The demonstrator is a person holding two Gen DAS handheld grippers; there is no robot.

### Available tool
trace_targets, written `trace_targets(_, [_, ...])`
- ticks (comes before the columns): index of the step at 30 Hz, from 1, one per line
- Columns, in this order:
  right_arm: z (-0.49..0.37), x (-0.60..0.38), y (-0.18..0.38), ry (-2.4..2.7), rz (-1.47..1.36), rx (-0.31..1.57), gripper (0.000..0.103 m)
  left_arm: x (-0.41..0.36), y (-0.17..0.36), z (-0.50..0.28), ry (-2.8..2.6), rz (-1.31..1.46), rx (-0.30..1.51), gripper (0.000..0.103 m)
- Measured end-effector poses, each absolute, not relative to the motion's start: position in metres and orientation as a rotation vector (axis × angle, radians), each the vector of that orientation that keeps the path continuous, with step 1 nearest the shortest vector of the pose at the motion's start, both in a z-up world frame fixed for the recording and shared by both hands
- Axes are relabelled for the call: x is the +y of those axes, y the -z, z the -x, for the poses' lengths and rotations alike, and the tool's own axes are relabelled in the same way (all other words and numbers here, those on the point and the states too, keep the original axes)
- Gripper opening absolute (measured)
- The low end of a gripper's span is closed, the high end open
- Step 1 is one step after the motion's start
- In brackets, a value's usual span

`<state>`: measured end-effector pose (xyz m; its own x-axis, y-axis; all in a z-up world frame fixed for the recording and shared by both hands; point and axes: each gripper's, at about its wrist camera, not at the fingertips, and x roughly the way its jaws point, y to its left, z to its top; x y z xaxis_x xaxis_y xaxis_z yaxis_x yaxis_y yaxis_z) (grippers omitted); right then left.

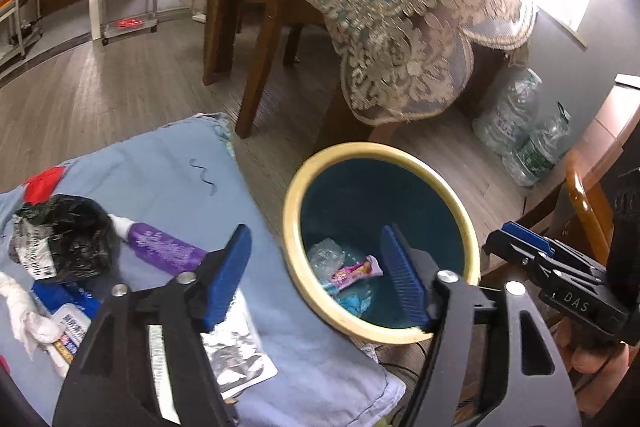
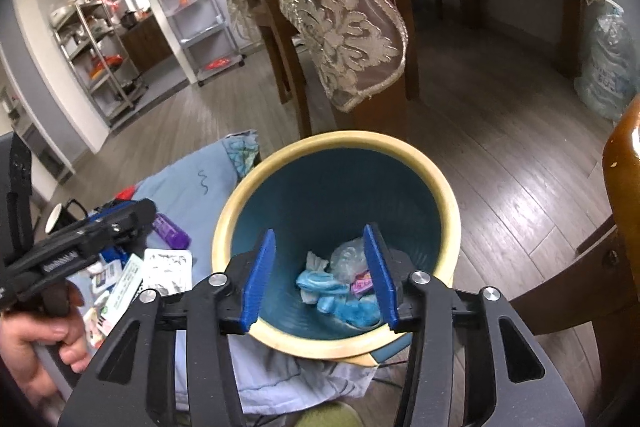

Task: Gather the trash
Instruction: 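Carry the blue mask and blue glove over the bin and open both tools, then move both open tools back over the trash pile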

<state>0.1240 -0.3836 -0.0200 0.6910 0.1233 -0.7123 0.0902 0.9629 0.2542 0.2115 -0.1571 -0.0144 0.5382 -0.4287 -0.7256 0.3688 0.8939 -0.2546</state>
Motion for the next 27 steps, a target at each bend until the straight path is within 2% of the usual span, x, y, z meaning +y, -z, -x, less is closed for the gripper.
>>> trace_targets(4, [-0.125,-0.381,0.017,-0.030,-0.290,0.804,0.055,-0.137,0.008,-0.208,0.432,0.071,0.864,0.083])
trace_targets(6, [-0.125,-0.378,0.016,-0.039,-0.294,0.799,0.056,-0.122,0.006,-0.207,0.402,0.071,0.859,0.085])
trace_targets(11, [-0.127,-0.365,0.014,-0.070,-0.288,0.800,0.060,-0.088,0.002,-0.202,0.342,0.069,0.852,0.086])
trace_targets(27, [-0.132,-0.309,0.019,-0.204,-0.248,0.855,0.061,0.026,0.011,-0.186,0.150,0.124,0.869,0.086])
